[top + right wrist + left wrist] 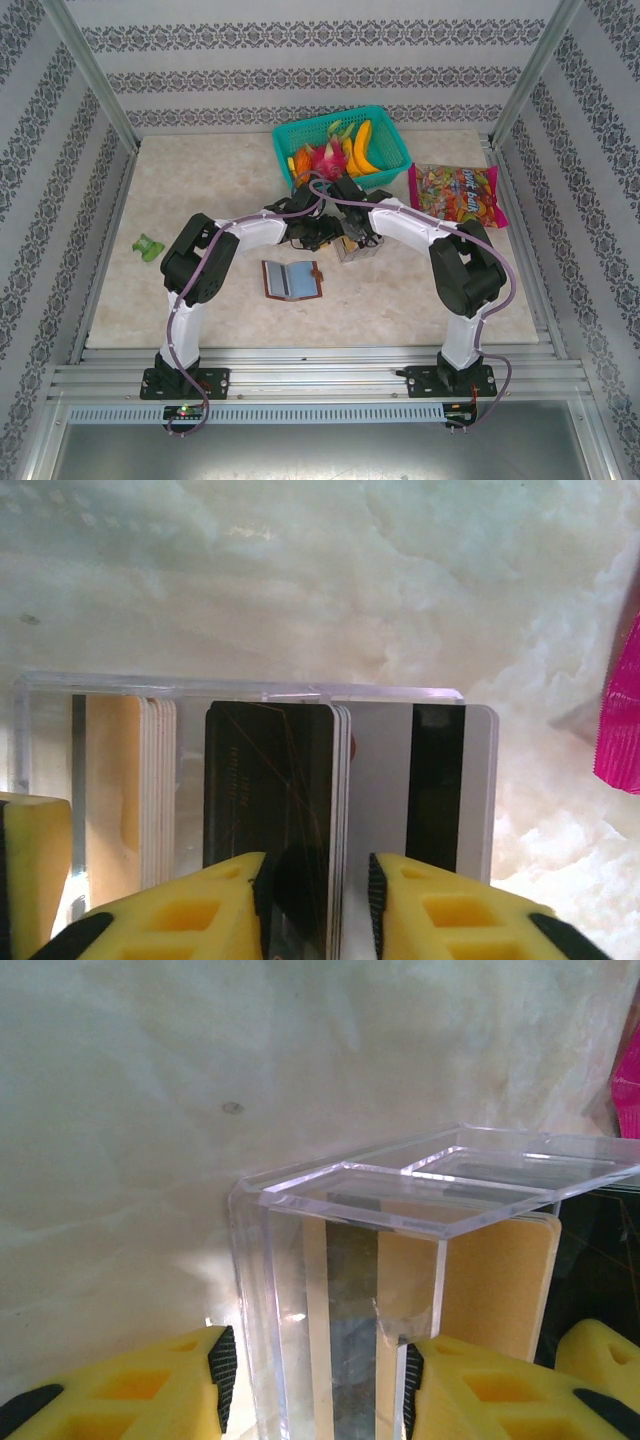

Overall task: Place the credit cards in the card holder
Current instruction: Pick up the credit card from the storage box.

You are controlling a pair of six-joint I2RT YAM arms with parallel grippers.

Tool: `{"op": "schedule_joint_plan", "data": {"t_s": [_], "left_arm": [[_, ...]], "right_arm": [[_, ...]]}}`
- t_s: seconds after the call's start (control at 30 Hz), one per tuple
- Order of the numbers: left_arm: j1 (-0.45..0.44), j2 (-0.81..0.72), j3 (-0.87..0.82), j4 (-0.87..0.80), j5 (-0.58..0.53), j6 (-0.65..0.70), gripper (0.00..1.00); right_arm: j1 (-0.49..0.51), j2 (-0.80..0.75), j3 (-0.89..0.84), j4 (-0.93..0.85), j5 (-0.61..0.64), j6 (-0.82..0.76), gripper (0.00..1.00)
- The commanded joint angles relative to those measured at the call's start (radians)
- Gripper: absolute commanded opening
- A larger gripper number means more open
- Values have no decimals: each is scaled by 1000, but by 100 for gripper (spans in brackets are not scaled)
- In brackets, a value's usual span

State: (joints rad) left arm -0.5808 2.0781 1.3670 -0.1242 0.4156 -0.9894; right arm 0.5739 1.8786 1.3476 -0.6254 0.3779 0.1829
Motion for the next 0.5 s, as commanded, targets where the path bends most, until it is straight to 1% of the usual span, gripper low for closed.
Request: {"op": "schedule_joint_plan", "data": {"t_s": [0.0, 0.3, 0.4, 0.47], "left_arm": [[-7, 27, -17, -2, -8, -6, 49], [-7, 27, -16, -7, -8, -1, 48], [-7, 27, -16, -10, -6, 0, 47], [-7, 26, -14, -12, -7, 1, 47]], "right_arm": [[8, -12, 19, -32, 47, -18, 28], [9, -24, 19, -34, 64, -23, 26], [7, -27, 21, -37, 67, -19, 23], [6, -29, 21, -37, 60, -17, 20]]}}
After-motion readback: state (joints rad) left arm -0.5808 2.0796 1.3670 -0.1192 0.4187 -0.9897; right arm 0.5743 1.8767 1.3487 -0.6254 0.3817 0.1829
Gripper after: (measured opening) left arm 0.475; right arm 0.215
